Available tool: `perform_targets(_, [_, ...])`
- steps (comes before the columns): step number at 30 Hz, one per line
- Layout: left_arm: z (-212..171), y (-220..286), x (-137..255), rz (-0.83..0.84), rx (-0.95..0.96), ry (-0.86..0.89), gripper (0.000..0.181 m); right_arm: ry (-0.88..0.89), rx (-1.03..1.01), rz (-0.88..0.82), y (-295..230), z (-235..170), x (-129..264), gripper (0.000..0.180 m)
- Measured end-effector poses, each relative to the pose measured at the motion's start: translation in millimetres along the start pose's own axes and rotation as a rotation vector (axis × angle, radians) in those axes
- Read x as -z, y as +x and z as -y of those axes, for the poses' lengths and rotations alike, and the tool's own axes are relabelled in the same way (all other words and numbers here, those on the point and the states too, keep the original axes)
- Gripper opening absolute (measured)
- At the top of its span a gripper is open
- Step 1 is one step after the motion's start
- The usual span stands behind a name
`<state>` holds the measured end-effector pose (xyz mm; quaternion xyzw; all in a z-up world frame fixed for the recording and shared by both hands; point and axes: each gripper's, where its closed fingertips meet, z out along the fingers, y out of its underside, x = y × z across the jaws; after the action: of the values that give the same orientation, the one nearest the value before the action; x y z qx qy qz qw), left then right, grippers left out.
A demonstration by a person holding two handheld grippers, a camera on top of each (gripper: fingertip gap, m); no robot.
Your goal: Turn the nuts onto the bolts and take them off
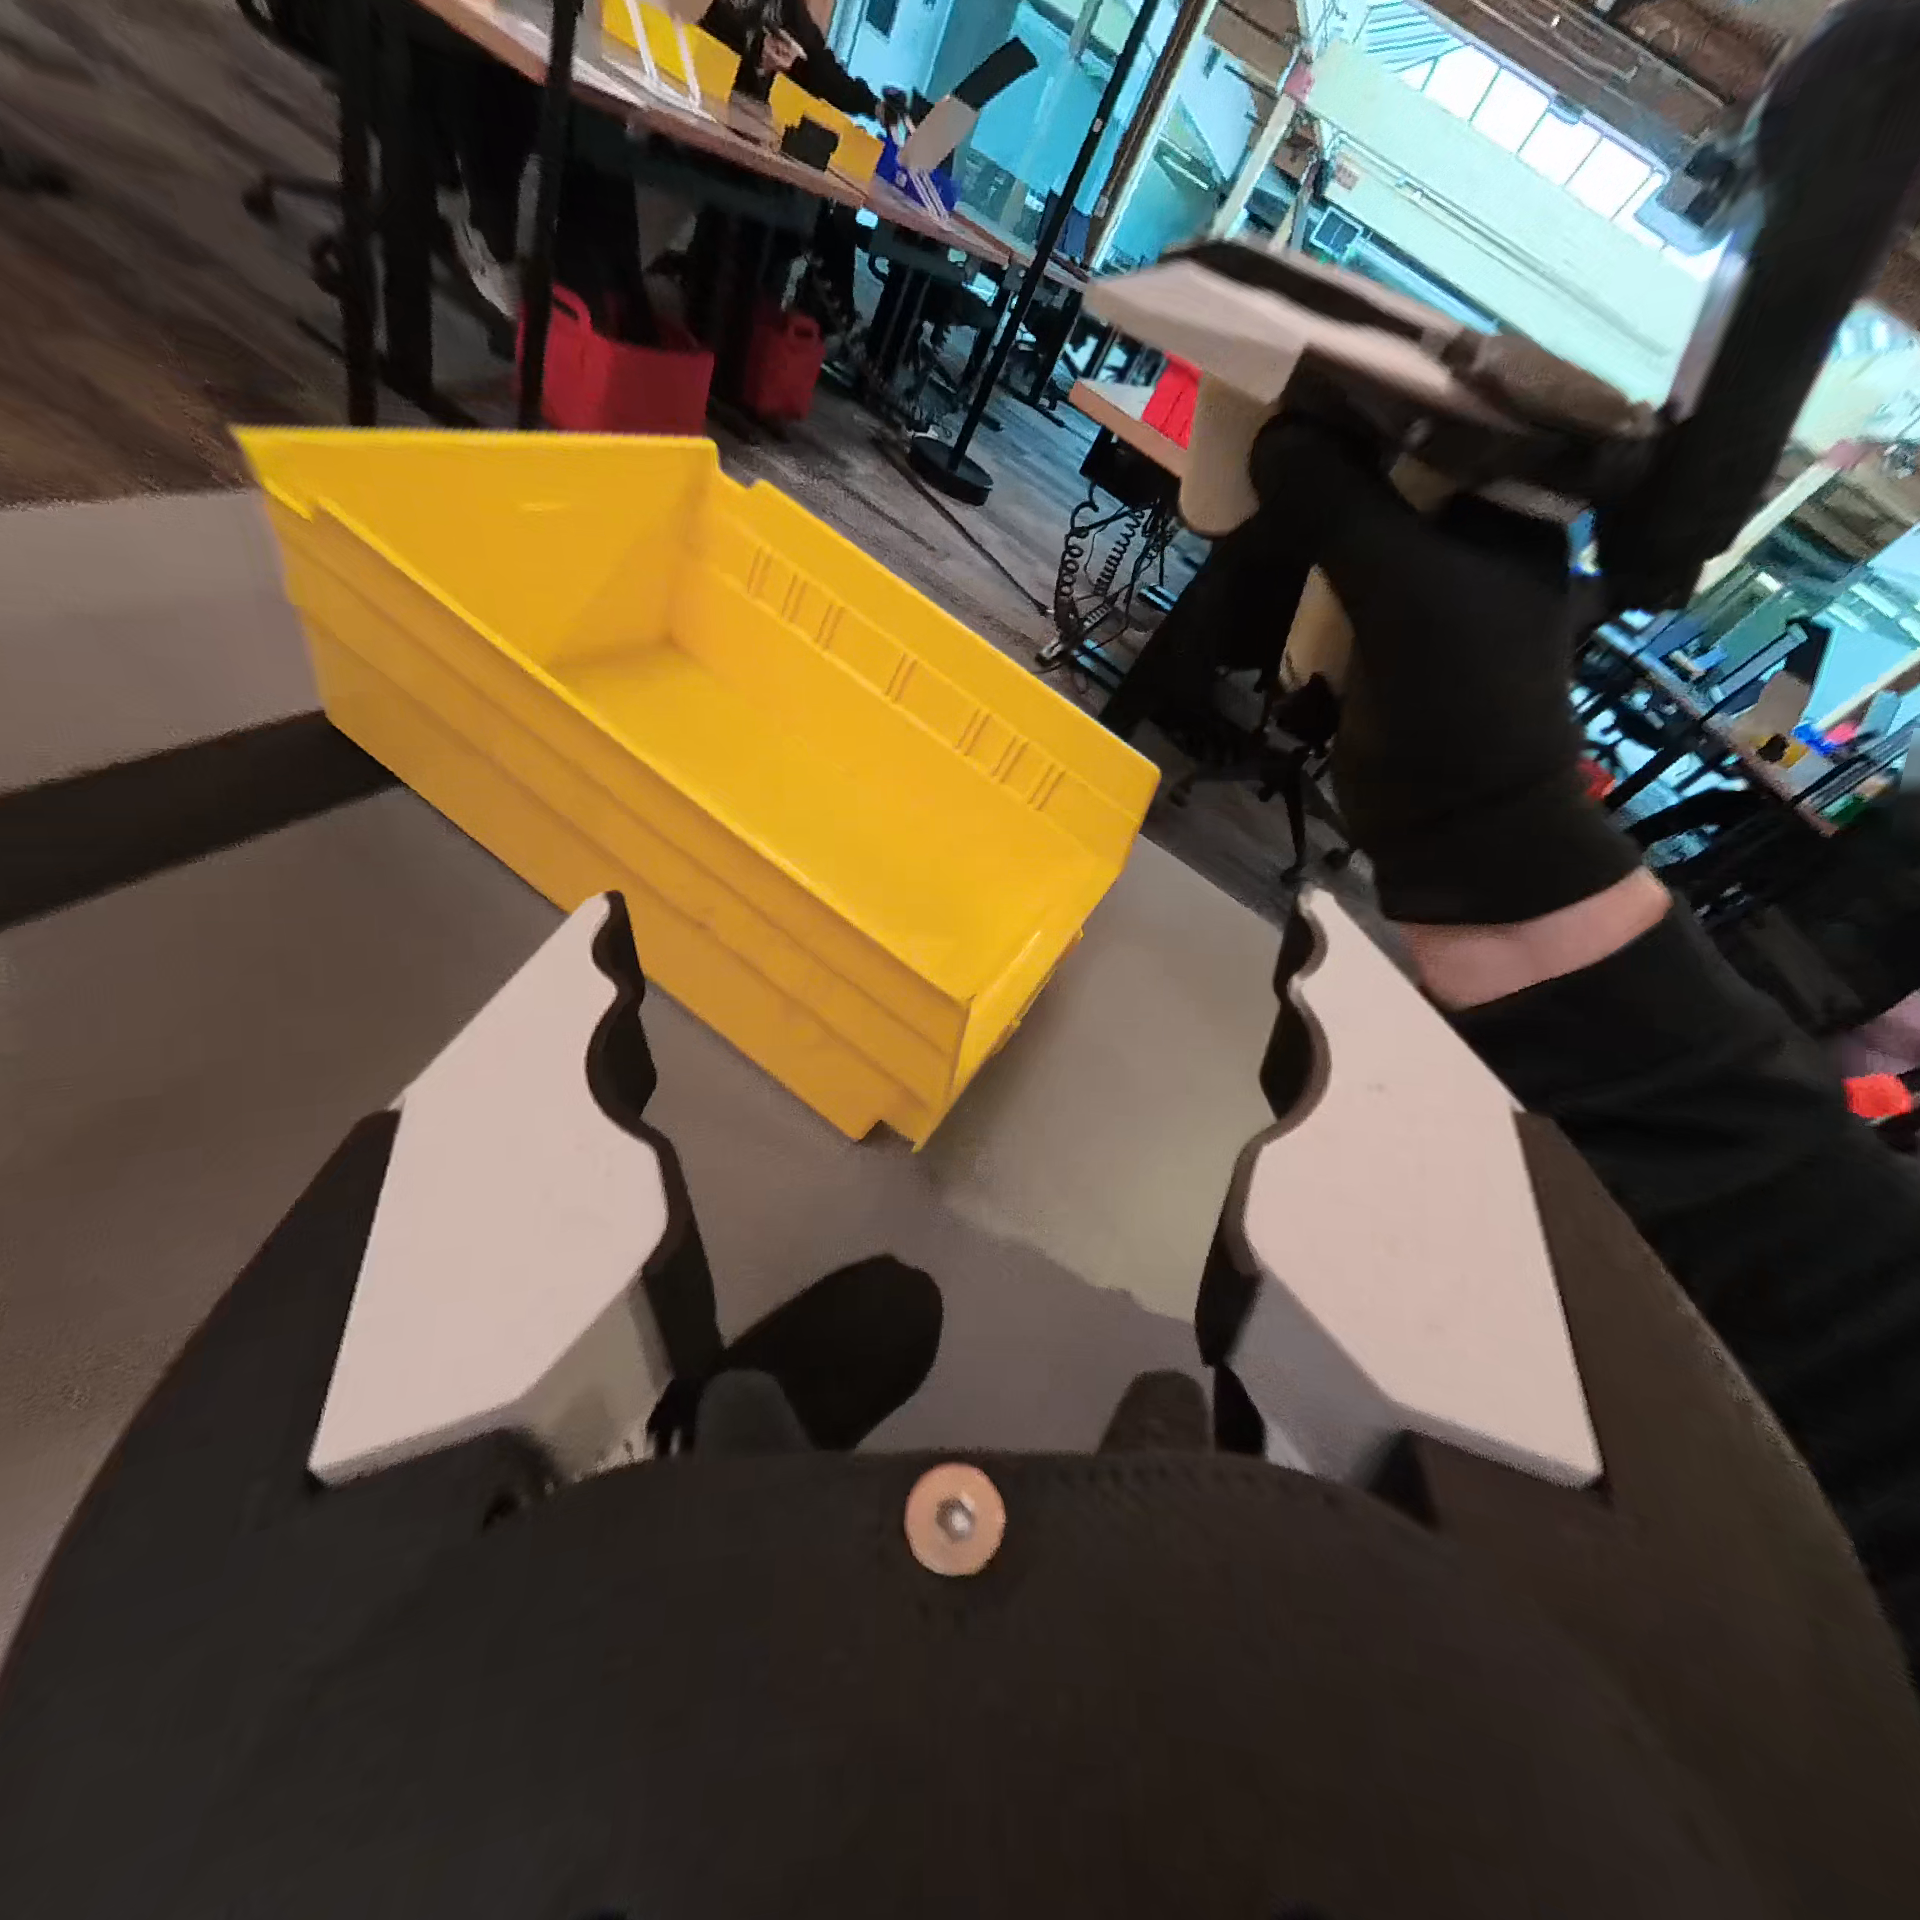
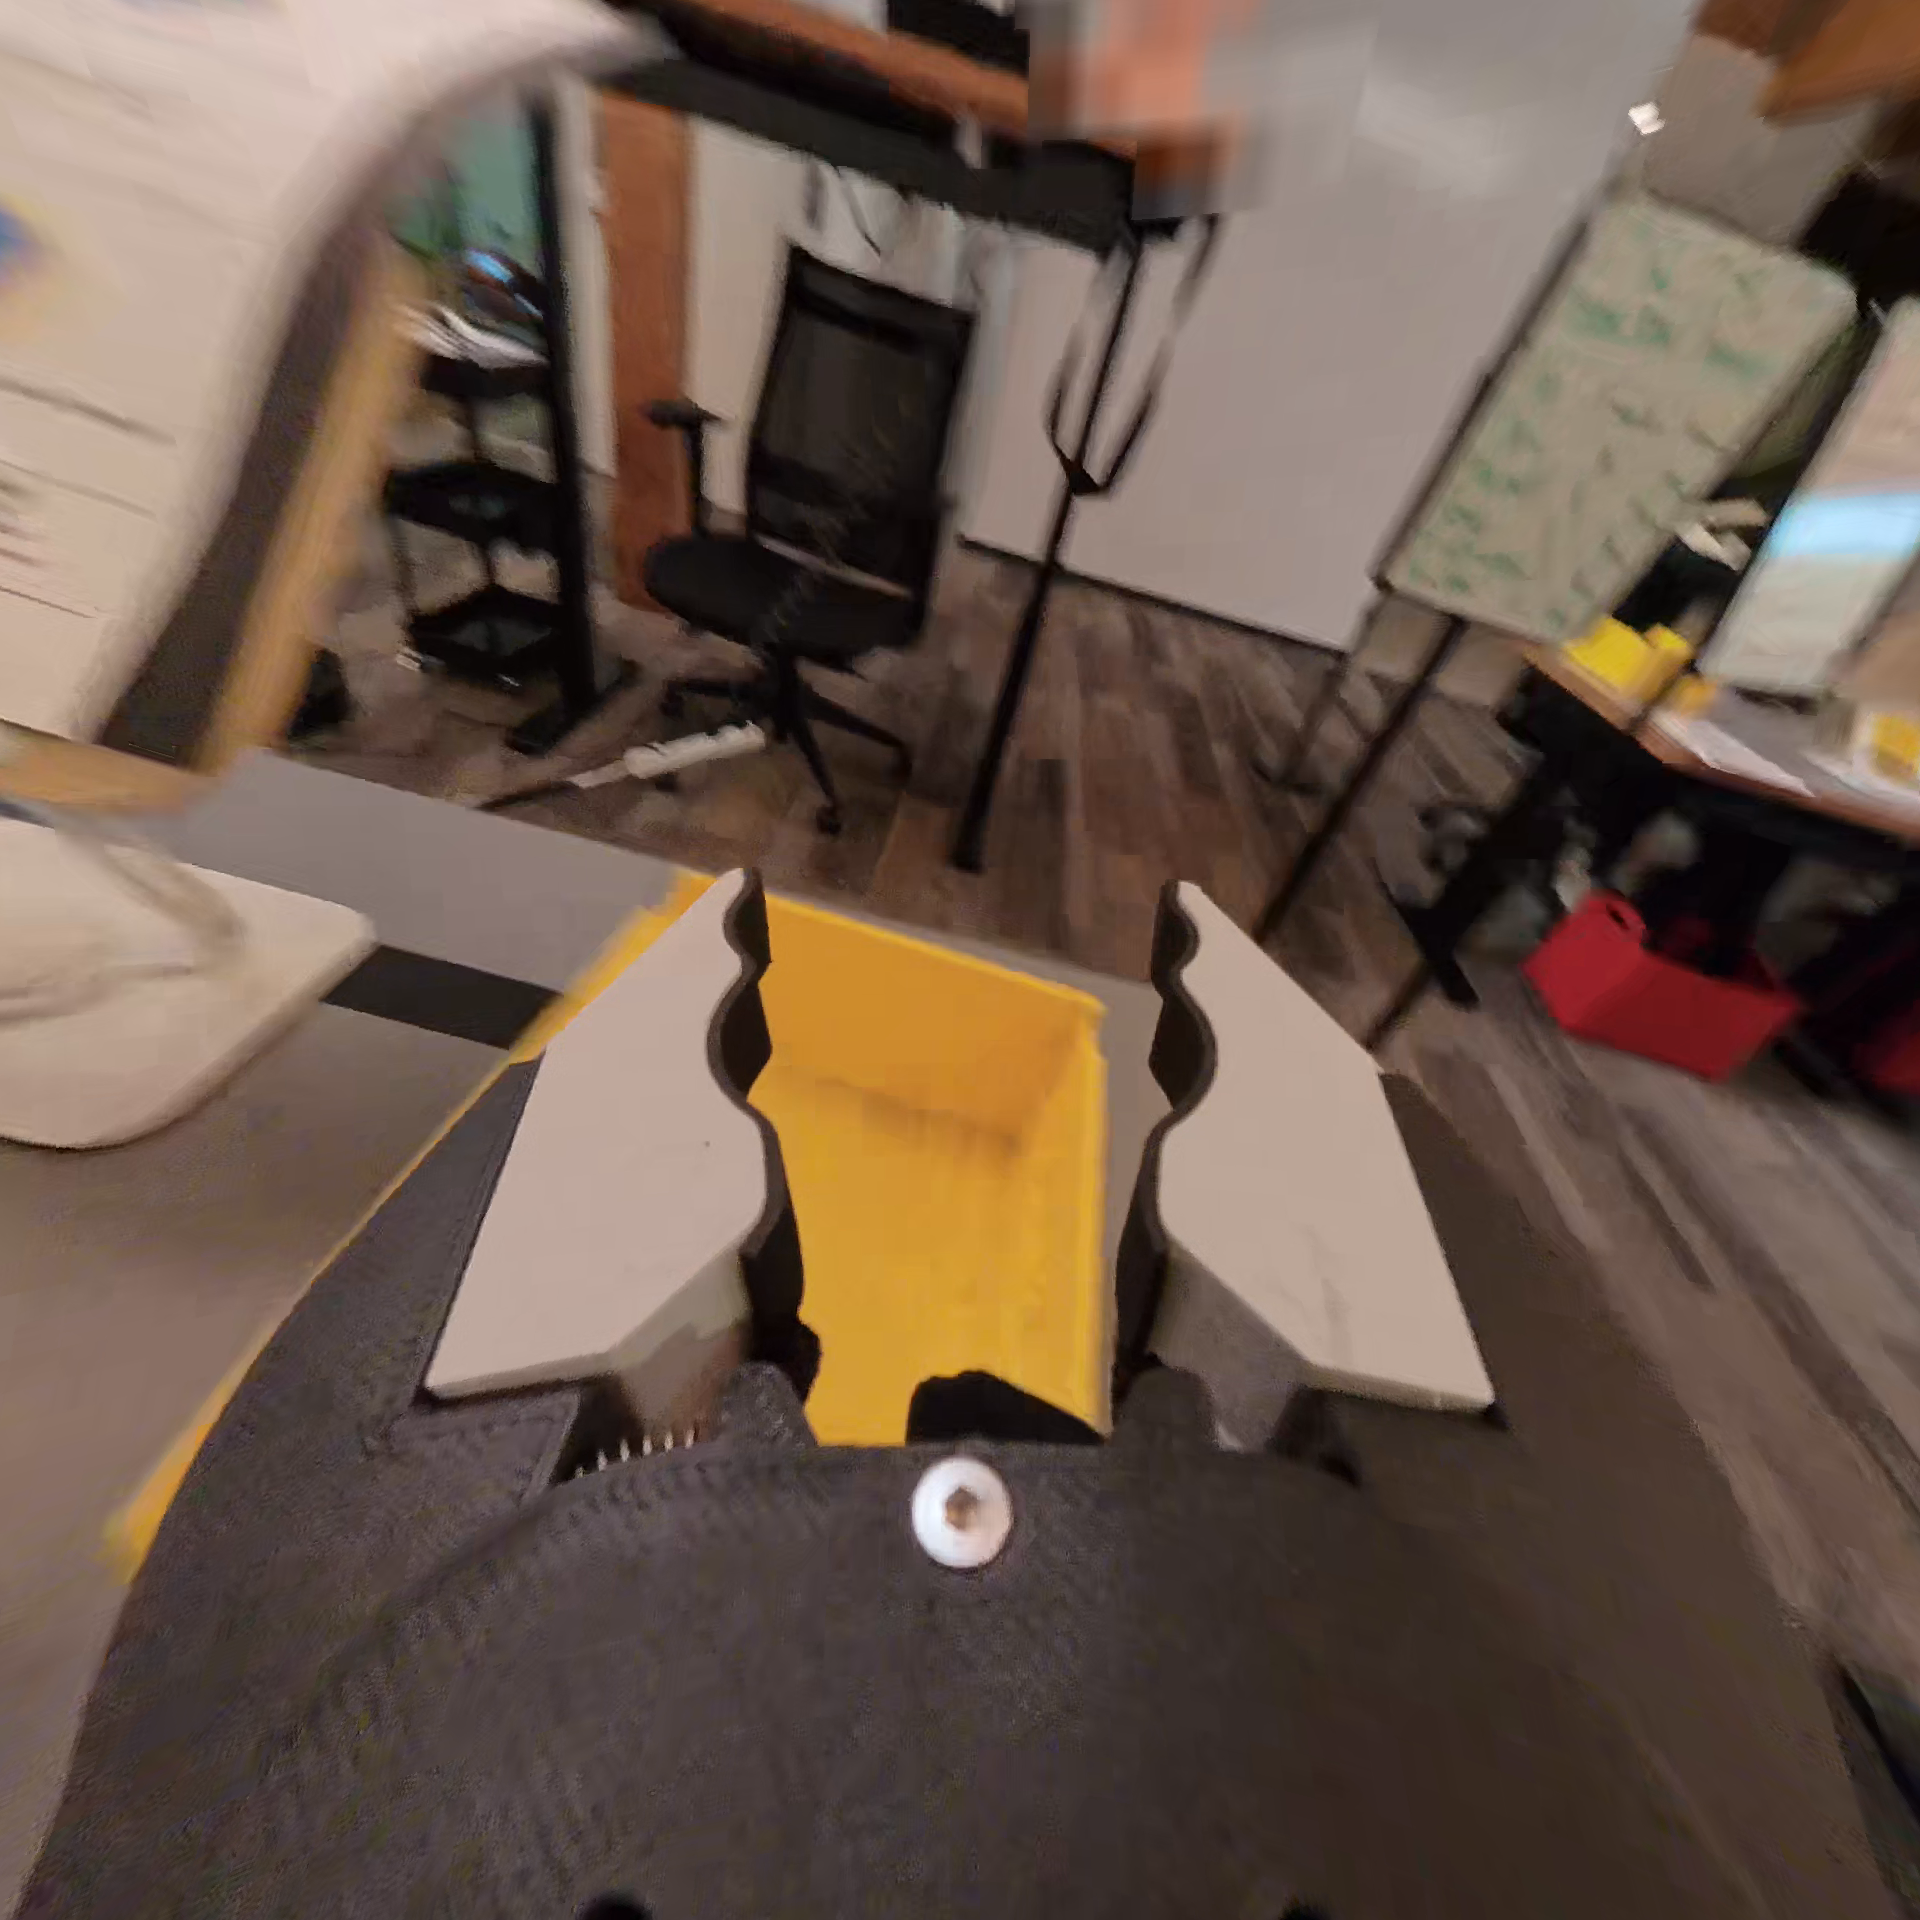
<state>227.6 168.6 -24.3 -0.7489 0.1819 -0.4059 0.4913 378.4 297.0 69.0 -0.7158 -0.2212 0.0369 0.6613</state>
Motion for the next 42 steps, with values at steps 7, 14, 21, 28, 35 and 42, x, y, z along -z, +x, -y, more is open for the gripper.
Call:
perform_targets(7, [41.2, -31.9, 92.3, 0.16, -0.263, 0.065, 0.102, 0.272, -0.033, 0.333, -161.8, 114.2, 8.1, 0.049])
perform_targets(14, [115.8, -55.1, 175.7, 0.309, -0.468, 0.181, 0.09, 0.432, -0.163, 0.58, -248.1, 156.5, 2.2, 0.046])
perform_targets(21, [127.7, -109.2, 246.1, 0.496, -0.52, 0.191, 0.085, 0.432, -0.181, 0.708, -282.4, 130.7, -8.1, 0.045])
perform_targets(28, [121.0, -164.4, 308.6, 0.695, -0.505, 0.136, 0.083, 0.37, -0.23, 0.756, -288.1, 115.1, -20.5, 0.045])
perform_targets(35, [101.1, -195.0, 358.6, 0.841, -0.512, -0.017, 0.071, 0.31, -0.157, 0.806, -303.7, 111.9, -16.2, 0.046])
perform_targets(42, [80.2, -227.1, 429.4, 0.969, -0.473, -0.188, 0.055, 0.226, -0.099, 0.892, -323.3, 99.9, -14.0, 0.046])
